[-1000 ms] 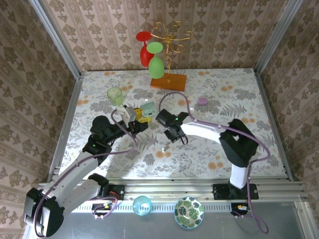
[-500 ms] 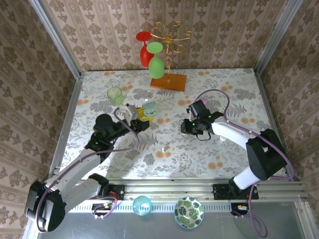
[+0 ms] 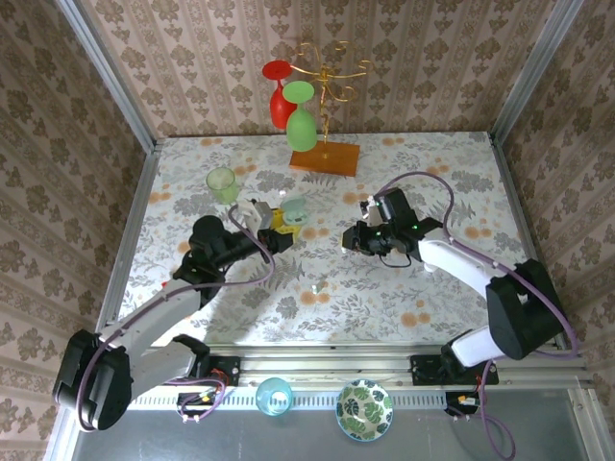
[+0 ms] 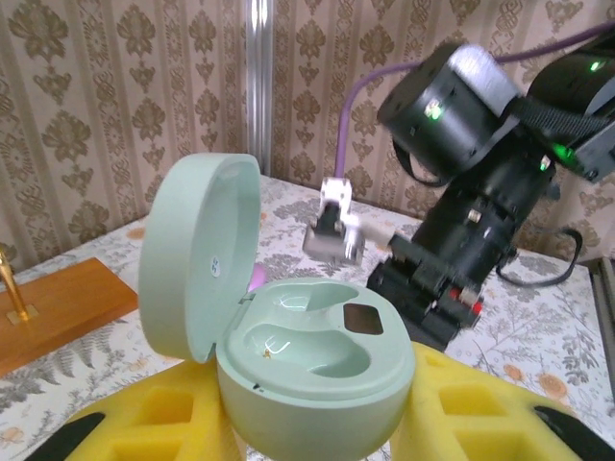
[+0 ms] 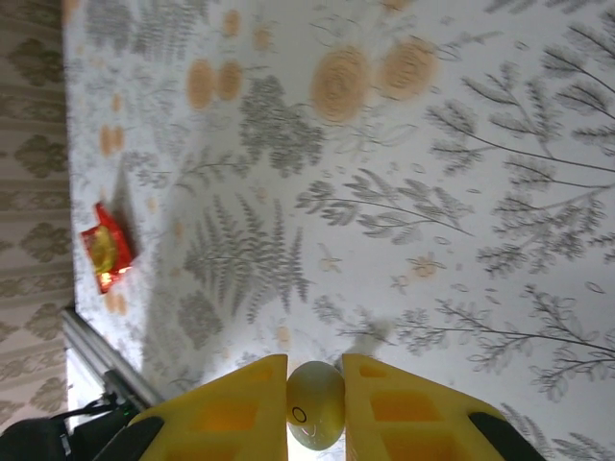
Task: Insert the wireless bluetooth earbuds into the charging case
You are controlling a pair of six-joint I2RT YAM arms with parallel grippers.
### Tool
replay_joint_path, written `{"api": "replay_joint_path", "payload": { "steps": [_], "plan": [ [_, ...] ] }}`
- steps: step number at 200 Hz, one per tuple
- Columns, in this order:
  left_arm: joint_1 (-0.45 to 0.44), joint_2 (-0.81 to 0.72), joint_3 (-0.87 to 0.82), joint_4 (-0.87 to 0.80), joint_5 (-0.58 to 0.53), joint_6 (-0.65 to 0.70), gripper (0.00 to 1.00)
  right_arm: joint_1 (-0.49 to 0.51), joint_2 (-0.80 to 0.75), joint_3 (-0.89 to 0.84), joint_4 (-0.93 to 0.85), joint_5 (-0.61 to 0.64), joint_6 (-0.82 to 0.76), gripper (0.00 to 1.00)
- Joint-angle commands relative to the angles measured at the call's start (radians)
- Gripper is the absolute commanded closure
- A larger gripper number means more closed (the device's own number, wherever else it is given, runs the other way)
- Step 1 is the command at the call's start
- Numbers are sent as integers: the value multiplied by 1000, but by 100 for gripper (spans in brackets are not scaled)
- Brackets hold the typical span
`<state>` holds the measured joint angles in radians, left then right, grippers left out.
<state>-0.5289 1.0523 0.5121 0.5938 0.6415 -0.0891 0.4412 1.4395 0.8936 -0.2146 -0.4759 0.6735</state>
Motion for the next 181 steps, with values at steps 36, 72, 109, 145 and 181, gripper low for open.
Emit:
{"api": "replay_joint_path", "payload": {
  "steps": [36, 72, 109, 145, 181],
  "plan": [
    [1, 71, 39, 62, 199, 13, 77, 29, -223, 47, 25, -150, -147, 85],
    [-12, 118, 61, 87, 310, -13, 77, 80, -262, 112, 22, -200, -224, 87],
    [-26, 130, 71, 93, 380, -16, 77, 139, -241, 172, -4, -205, -277, 87],
    [-36, 119, 63, 113, 402, -25, 77, 156, -229, 181, -21, -191, -295, 87],
    [-37, 109, 55, 149, 396, -40, 77, 156, -235, 173, -41, -174, -305, 86]
  ]
}}
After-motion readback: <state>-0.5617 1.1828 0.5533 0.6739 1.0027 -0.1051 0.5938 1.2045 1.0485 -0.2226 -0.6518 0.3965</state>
